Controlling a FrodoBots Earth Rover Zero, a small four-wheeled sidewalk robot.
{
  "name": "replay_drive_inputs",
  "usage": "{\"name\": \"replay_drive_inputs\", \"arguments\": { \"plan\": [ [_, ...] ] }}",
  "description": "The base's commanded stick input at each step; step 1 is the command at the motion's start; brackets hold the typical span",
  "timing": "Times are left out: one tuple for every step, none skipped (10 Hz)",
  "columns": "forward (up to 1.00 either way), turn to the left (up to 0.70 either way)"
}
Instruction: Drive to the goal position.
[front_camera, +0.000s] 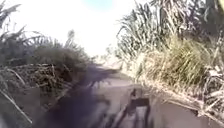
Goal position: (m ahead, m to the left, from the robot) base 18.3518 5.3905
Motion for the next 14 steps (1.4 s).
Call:
{"name": "replay_drive_inputs", "arguments": {
  "plan": [
    [0.7,0.0],
    [0.7,0.0],
    [0.7,0.0],
    [0.7,0.0],
    [0.7,0.0],
    [0.7,0.0],
    [0.7,0.0],
    [0.7,0.0],
    [0.7,0.0],
    [0.7,-0.05],
    [0.7,-0.17],
    [0.7,-0.27],
    [0.7,-0.35],
    [0.7,-0.35]
  ]
}}
